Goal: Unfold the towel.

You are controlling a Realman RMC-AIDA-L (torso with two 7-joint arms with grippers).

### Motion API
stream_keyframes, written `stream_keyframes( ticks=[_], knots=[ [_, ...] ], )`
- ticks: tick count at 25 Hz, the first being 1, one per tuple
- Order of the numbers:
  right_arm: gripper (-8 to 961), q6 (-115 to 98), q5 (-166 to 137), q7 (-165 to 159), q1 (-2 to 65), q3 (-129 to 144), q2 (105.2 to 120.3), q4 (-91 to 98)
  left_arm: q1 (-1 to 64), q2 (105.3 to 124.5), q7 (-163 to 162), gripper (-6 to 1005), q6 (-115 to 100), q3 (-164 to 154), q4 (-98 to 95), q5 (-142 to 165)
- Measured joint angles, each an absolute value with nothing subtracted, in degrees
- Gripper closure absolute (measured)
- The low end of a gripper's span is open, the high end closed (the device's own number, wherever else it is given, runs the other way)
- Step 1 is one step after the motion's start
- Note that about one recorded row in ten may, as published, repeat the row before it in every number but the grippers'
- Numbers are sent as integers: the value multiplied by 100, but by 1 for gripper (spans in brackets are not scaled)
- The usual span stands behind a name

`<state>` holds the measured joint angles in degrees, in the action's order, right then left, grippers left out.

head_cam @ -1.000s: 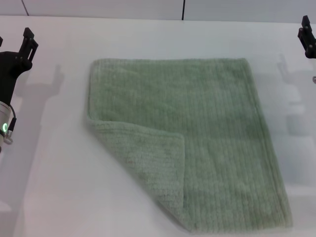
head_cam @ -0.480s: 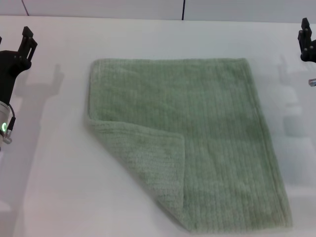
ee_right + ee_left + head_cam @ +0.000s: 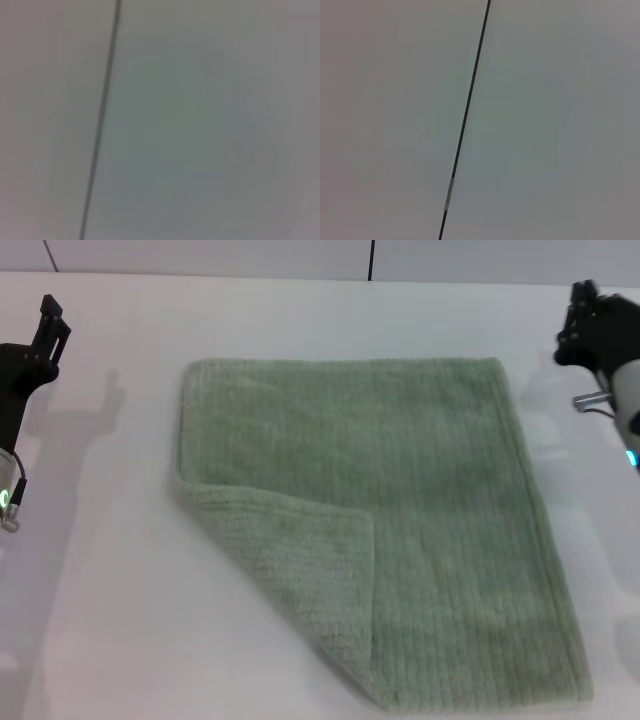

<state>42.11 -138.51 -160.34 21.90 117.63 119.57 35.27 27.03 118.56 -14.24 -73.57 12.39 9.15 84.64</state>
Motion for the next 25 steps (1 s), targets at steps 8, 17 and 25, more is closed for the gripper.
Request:
stream_keyframes(
  ticks=[8, 17, 25],
  knots=[
    [904, 2197, -13813, -14831, 1645, 11347, 11988, 5418, 2625, 11856, -1424, 201, -7369, 1239, 914, 8465],
    [948, -935, -13806, -14732, 1426, 10233, 11989, 7054, 2577, 11850, -1424, 201, -7411, 1239, 898, 8464],
    [948, -3642, -13795, -14800, 1708, 9229, 11933, 7831, 2575, 11847, -1424, 201, -7443, 1239, 896, 8464]
  ],
)
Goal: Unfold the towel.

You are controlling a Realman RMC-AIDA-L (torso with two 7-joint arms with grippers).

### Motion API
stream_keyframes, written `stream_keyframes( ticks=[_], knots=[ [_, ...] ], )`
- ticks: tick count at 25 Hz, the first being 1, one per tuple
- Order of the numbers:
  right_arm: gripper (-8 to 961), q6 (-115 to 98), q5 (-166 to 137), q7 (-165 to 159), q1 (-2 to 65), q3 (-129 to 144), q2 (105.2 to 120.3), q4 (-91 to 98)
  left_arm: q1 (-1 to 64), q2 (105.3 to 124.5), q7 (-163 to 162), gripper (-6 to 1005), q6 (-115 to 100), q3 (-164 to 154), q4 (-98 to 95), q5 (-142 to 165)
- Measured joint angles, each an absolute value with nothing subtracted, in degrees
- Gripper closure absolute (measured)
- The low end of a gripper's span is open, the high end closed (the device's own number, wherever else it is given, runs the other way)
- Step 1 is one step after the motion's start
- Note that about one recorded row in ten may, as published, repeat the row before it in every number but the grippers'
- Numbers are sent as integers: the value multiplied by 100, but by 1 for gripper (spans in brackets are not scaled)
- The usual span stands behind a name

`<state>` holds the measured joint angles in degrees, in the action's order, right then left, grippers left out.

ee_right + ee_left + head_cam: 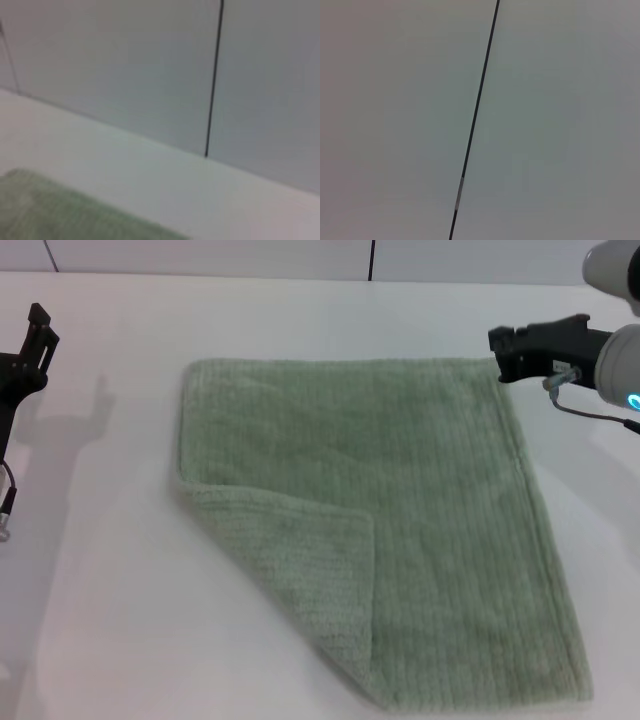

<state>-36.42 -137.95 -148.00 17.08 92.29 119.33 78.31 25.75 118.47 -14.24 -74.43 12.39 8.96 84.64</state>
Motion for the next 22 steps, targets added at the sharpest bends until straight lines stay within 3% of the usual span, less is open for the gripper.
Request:
stream_keyframes(
  ticks=[8, 15, 22],
  knots=[
    [947, -5614, -13877, -14795, 2461, 8153, 11870, 7710, 2575, 11847, -1428, 201, -7461, 1239, 898, 8463],
    [947, -6134, -14158, -14778, 2951, 7747, 11844, 7443, 2581, 11848, -1427, 201, -7500, 1239, 913, 8464],
    [948, -6389, -14217, -14674, 3674, 7564, 11708, 6447, 2575, 11853, -1425, 201, -7504, 1239, 925, 8464]
  ],
)
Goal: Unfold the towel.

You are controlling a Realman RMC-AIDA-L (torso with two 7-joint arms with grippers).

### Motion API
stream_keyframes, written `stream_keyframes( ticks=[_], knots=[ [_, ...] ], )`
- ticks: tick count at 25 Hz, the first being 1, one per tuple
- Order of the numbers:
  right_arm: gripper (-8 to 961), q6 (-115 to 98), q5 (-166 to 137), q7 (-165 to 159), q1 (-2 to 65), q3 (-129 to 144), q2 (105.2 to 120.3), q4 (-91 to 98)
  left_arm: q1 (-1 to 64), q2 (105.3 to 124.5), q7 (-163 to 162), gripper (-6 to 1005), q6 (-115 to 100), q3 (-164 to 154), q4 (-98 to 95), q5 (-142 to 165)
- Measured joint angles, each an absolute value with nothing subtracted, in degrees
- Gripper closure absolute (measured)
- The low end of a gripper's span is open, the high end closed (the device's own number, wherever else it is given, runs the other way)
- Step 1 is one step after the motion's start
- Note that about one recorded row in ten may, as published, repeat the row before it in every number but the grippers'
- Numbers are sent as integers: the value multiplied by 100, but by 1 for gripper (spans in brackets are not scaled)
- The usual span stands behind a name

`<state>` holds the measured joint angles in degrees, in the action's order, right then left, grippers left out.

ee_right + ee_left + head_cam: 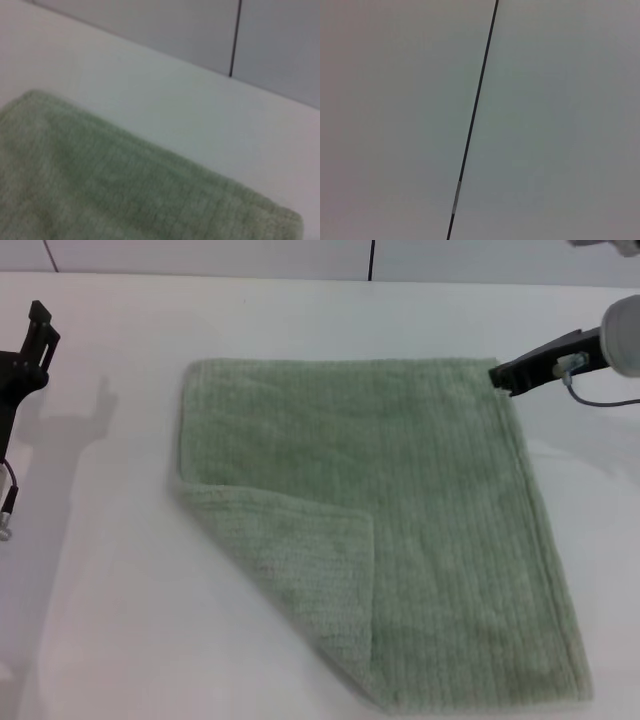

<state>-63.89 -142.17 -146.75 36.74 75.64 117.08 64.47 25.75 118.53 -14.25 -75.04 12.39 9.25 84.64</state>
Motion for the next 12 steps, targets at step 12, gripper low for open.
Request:
stream_keyframes(
  ticks=[12],
  knots=[
    [948, -6191, -14230, -14069, 4656, 7089, 11608, 4630, 2584, 11856, -1423, 201, -7503, 1239, 947, 8465]
  ],
)
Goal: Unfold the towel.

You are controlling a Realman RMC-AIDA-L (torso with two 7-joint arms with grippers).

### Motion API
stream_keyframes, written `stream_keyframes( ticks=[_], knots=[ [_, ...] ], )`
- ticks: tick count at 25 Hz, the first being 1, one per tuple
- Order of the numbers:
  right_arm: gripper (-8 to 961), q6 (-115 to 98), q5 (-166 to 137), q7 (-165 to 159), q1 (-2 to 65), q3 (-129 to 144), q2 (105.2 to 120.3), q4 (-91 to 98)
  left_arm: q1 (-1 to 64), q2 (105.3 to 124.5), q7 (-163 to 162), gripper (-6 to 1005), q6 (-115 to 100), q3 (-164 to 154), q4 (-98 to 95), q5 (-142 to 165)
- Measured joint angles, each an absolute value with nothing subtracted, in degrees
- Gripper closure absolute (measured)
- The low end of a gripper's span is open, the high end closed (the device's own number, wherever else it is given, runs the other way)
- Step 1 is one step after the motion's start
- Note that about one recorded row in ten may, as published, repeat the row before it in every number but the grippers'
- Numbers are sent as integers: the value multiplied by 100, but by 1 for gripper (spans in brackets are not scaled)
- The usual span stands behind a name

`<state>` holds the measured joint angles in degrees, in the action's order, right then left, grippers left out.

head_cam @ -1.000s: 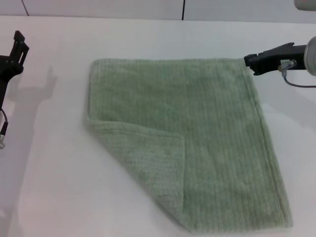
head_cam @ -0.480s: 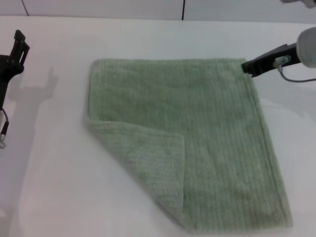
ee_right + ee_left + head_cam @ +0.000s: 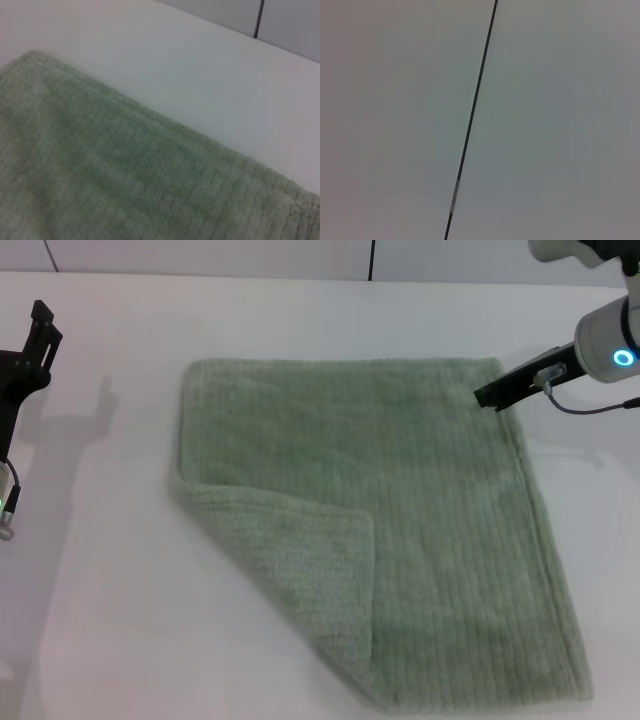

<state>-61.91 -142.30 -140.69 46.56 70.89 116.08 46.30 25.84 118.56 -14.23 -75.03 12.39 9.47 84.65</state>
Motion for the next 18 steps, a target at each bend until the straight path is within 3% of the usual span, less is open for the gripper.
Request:
stream_keyframes(
  ticks=[18],
  knots=[
    [948, -5503, -14224, -13597, 5231, 6980, 11494, 3189, 2652, 11865, -1471, 201, -7486, 1239, 958, 8464]
  ],
)
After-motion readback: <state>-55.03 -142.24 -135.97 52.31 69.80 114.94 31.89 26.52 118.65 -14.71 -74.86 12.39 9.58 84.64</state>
